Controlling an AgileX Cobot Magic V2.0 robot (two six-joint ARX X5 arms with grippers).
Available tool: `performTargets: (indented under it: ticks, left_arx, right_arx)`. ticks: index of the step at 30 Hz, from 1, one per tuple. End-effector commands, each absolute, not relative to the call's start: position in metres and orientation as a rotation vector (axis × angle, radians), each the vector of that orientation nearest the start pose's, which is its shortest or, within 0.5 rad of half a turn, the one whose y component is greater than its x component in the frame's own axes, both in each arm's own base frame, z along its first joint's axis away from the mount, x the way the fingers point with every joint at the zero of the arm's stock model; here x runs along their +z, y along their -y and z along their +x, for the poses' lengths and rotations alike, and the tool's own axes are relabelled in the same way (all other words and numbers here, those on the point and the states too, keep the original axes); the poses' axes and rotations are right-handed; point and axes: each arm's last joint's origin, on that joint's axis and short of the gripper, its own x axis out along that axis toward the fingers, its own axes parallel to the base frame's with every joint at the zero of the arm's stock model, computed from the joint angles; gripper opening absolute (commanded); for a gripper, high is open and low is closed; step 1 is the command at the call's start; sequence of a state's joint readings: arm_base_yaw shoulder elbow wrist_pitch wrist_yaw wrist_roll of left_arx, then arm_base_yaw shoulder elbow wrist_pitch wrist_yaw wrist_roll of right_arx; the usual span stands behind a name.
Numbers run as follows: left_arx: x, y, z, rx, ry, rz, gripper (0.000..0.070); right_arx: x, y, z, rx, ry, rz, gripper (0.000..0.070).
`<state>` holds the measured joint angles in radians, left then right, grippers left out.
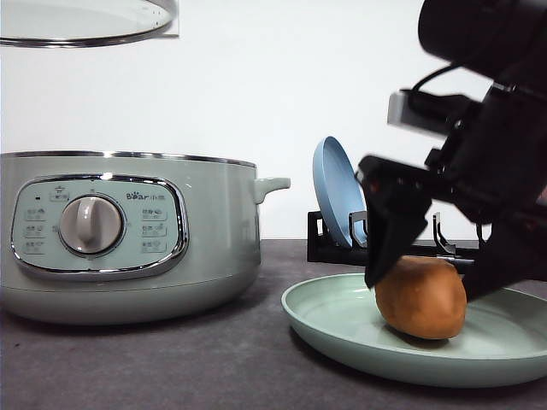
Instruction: Transfer potato from steamer to green plate
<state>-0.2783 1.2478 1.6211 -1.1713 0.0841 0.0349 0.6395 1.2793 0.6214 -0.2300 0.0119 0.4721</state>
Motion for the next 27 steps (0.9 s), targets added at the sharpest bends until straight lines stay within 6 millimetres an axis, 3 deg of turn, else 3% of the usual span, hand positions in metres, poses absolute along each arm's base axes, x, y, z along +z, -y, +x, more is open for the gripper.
performTargets:
  ticks: [1,8,13,27]
  left_arx:
    - [0.435,0.066,0.209,-0.375,-0.751,0.109,0.0009]
    - [0.416,0.086,0.24,-0.414,-0.815,0.133,0.0009]
    - [0.401,0.099,0.258,-0.434,-0.854,0.148,0.0009]
    - [0.371,0.121,0.29,-0.459,-0.919,0.174,0.0009]
  right_arx:
    - [0.193,-0.143,0.192,0.375,-0.912,0.153,0.0593]
    - [0.237,-0.136,0.184,0.393,-0.768,0.125,0.0593]
    - [0.259,-0.129,0.175,0.414,-0.69,0.141,0.0593]
    - [0.268,-0.121,0.166,0.418,-0.661,0.14,0.0593]
